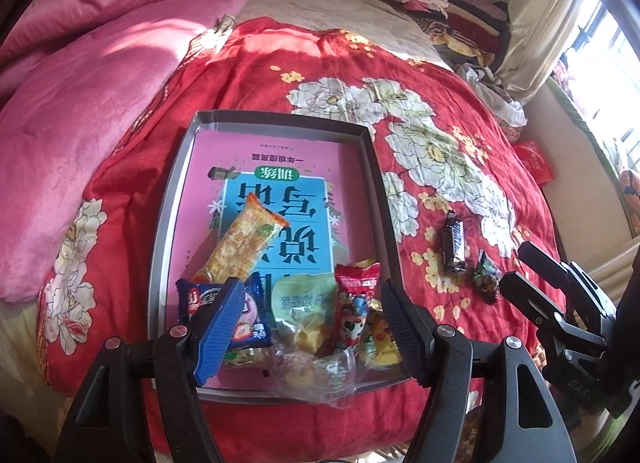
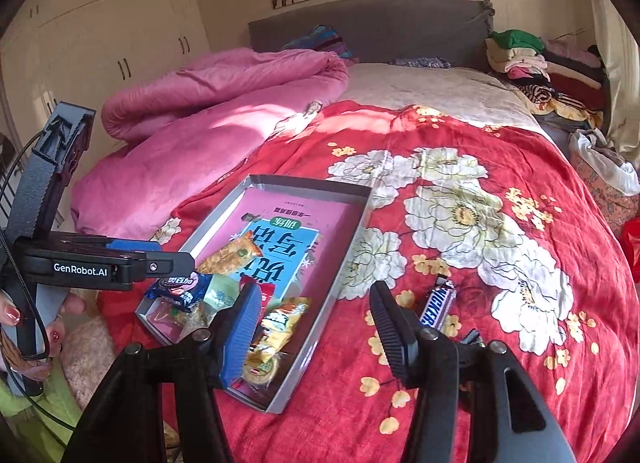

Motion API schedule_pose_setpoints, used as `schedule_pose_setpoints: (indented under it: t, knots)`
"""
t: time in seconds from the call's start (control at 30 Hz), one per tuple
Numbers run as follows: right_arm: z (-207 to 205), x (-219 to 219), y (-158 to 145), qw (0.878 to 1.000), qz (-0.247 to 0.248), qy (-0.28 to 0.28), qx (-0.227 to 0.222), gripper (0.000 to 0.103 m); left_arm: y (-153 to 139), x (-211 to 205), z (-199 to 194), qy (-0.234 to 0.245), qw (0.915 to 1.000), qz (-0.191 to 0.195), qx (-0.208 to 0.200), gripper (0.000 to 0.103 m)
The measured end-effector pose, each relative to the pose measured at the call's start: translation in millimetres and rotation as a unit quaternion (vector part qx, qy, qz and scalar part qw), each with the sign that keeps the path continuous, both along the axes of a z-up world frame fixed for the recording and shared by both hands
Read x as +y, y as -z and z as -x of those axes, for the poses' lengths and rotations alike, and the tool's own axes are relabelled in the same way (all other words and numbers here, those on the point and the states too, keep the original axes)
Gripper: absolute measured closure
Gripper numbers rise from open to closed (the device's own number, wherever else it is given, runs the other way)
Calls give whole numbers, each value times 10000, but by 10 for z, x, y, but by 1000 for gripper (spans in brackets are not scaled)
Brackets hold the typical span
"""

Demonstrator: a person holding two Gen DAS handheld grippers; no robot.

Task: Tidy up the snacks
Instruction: 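Reach the left tool to the Snickers bar while the right tool reaches the green-black candy pack, then close the left tool on the Snickers bar while the right tool grasps the green-black candy pack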

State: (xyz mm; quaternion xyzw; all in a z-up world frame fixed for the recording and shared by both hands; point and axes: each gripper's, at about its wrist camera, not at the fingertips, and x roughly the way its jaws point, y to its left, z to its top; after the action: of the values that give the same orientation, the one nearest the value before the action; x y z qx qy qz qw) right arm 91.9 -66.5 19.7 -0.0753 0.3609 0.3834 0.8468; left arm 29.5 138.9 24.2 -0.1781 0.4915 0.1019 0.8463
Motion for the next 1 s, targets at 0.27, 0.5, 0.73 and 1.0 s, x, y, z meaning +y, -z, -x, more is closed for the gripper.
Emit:
schedule_pose_setpoints:
  t: [0.27,0.5,0.73,1.0]
  knots:
    - [-219,-534,-5,9978,-189,626,99,46,-43,-408,-328,460,9989,-53,18,30]
    - [-357,-916,83,9942,-177,1036,220,46,-17,-804,-683,862,9962,-79,62,30]
    - [-488,-1091,339,9930,137,1107,392,42,203,-1121,-1051,1188,9924,-49,314,30]
    - [-565,-886,749,9935,1036,363,303,42,665,-1285,-1476,1267,9882,268,820,30]
